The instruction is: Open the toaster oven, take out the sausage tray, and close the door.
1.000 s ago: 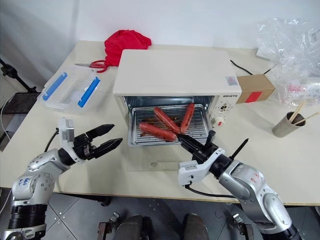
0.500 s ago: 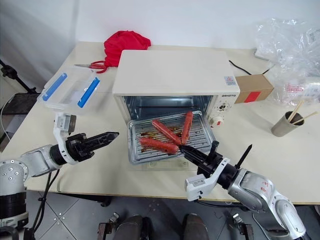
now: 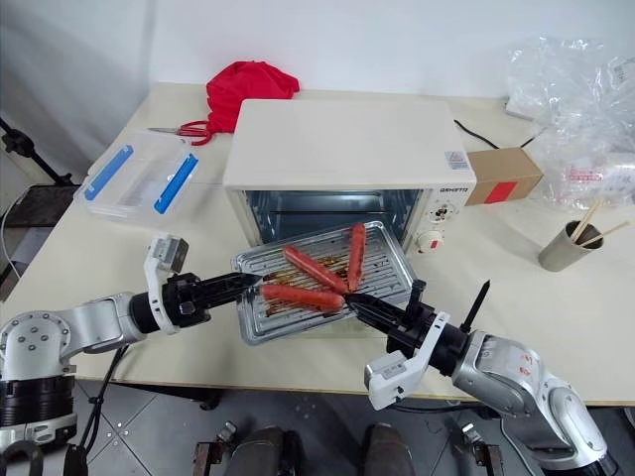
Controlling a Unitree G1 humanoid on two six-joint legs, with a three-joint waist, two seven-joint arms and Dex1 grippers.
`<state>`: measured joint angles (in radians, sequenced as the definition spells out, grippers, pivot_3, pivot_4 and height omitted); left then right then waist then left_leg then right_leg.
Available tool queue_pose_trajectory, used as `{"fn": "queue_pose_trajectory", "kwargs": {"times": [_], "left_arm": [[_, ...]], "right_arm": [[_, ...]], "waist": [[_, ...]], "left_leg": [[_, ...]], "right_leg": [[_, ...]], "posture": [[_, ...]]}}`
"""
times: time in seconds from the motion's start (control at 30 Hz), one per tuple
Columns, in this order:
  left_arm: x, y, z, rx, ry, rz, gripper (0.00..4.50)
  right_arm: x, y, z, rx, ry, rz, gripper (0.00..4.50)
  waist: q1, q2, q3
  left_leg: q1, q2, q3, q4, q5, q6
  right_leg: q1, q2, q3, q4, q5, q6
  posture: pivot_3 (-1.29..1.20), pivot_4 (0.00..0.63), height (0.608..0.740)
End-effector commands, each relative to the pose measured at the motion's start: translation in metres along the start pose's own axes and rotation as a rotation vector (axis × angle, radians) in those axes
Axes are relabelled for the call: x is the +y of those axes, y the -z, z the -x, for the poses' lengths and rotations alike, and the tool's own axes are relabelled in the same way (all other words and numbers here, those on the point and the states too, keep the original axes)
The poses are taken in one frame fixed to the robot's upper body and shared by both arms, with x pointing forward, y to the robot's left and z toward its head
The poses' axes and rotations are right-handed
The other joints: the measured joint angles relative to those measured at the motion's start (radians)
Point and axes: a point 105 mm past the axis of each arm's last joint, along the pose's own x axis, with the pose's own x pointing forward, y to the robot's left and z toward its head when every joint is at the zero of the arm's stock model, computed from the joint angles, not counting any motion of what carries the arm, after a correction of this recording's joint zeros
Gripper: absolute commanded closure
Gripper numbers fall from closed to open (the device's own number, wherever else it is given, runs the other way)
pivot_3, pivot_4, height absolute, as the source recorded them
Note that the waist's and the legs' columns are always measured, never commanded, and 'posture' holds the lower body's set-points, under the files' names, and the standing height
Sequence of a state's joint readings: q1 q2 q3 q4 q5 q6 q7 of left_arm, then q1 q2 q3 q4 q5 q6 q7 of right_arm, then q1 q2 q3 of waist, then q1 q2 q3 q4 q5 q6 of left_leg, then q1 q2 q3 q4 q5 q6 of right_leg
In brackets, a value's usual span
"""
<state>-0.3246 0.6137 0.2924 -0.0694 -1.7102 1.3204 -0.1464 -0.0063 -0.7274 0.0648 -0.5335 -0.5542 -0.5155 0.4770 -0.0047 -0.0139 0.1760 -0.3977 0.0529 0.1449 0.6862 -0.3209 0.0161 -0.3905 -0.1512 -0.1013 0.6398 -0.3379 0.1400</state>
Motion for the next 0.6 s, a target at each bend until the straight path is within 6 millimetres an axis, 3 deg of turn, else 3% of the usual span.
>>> {"fn": "queue_pose_trajectory", "kwargs": {"times": [0.03,0.27,0.37,0.6], "left_arm": [[-0.017,0.001,-0.005,-0.002,0.047,0.022,2.00],[-0.014,0.006,-0.006,-0.003,0.018,0.062,2.00],[-0.006,0.005,-0.006,-0.020,-0.014,0.090,2.54],[0.003,0.009,-0.010,-0.057,-0.026,0.143,4.44]], "right_arm": [[-0.009,-0.006,0.000,-0.045,0.027,0.008,4.50],[-0.009,-0.006,0.000,-0.059,0.024,0.002,4.50],[-0.007,-0.007,-0.001,-0.072,0.017,0.002,4.50],[-0.005,-0.008,-0.002,-0.088,0.014,-0.001,4.50]], "waist": [[0.000,0.000,0.000],[0.000,0.000,0.000],[0.001,0.000,0.000],[0.001,0.000,0.000]], "left_leg": [[0.001,0.000,0.000,0.000,0.000,0.000],[0.012,0.000,-0.001,-0.002,0.000,0.000],[0.012,0.000,-0.001,-0.002,0.000,0.000],[0.012,-0.001,0.000,-0.002,0.000,0.000]], "right_leg": [[0.001,0.000,0.000,0.000,0.000,0.000],[0.014,0.000,0.000,-0.006,-0.001,-0.002],[0.014,0.001,0.000,-0.006,-0.001,-0.002],[0.014,0.001,0.000,-0.007,-0.001,-0.002]], "posture": [[0.00,0.150,0.740],[0.00,0.150,0.740],[0.00,0.150,0.740],[0.00,0.150,0.740]]}}
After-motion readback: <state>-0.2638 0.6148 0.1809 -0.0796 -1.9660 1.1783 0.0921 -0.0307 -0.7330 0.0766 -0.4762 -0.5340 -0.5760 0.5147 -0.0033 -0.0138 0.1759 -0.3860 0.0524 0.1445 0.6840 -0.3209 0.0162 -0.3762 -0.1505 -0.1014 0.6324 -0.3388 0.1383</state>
